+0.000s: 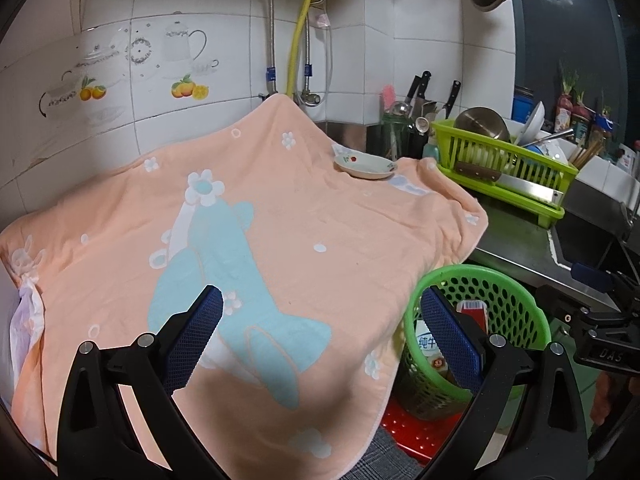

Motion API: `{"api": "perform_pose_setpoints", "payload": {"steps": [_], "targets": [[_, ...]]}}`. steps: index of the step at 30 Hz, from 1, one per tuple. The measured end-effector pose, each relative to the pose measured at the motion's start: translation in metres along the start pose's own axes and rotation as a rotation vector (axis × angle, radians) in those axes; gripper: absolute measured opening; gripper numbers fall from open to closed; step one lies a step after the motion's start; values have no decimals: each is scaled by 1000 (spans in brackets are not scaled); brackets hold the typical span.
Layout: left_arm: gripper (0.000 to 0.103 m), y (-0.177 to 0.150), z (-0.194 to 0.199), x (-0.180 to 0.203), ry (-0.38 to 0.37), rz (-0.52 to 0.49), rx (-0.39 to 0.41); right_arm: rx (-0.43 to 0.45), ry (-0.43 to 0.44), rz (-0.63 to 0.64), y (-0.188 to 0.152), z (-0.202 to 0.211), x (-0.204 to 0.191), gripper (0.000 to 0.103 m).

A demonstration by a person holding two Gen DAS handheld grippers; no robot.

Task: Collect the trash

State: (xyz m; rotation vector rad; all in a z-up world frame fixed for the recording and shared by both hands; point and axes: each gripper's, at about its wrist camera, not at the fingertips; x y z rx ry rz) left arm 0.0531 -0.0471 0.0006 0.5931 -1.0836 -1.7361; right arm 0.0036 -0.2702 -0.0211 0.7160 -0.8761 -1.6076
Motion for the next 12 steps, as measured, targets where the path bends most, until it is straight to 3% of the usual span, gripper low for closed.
{"api": "perform_pose_setpoints", "payload": {"steps": [12], "targets": [[98, -1, -2, -1, 15, 0, -9, -5, 3, 2, -1, -1, -1, 93]]}}
Point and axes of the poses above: each gripper's, at about its wrist camera, not at the fingertips, and z roughly against the way its jaws point, x to its right, y to its top, and after that the axes turned 11 degrees about -y, right-handed
